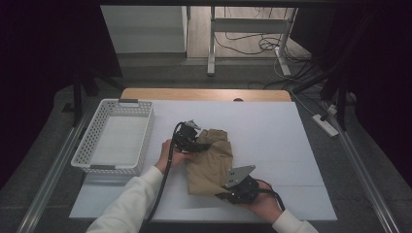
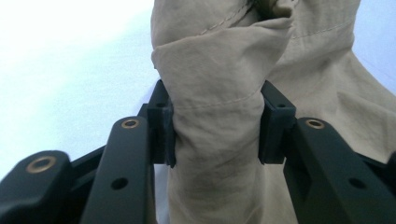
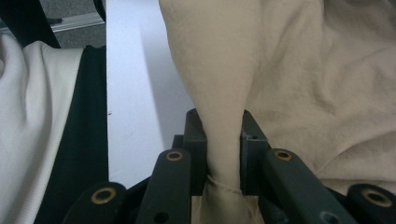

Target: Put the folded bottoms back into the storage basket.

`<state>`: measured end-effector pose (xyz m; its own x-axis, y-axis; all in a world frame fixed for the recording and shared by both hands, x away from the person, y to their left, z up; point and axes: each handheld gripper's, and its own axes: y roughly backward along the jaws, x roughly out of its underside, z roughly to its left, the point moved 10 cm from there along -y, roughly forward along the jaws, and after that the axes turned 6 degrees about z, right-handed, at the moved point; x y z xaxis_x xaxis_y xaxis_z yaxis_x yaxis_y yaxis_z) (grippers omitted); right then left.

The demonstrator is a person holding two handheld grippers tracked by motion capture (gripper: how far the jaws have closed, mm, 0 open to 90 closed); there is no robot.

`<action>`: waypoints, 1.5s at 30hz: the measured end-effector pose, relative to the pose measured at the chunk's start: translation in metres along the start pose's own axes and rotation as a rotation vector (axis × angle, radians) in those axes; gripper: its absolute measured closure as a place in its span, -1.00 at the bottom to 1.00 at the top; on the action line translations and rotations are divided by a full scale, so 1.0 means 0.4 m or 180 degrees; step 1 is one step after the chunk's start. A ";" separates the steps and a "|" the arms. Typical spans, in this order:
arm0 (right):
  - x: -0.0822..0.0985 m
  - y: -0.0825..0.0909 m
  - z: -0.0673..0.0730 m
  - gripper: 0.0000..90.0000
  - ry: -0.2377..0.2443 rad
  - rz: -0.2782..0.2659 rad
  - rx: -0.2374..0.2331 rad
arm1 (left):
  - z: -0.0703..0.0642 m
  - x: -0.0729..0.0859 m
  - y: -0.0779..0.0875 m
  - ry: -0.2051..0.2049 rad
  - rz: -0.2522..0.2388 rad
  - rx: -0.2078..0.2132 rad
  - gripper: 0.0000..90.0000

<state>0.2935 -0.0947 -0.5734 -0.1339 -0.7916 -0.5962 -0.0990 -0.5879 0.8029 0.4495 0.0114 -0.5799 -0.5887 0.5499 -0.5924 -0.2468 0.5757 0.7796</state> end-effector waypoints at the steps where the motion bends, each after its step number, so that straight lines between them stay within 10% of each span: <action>1: -0.001 0.001 0.000 0.72 -0.0001 -0.0009 0.0004 | -0.001 -0.001 0.002 0.0009 -0.0016 0.0010 0.28; 45: -0.044 0.054 -0.003 0.73 -0.0052 -0.0483 0.0128 | -0.015 -0.025 0.127 -0.0079 -0.0361 0.0032 0.32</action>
<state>0.2949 -0.0939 -0.5455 -0.1305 -0.6911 -0.7109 -0.1589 -0.6931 0.7031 0.4381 0.0315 -0.5331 -0.5381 0.4956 -0.6818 -0.3031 0.6410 0.7051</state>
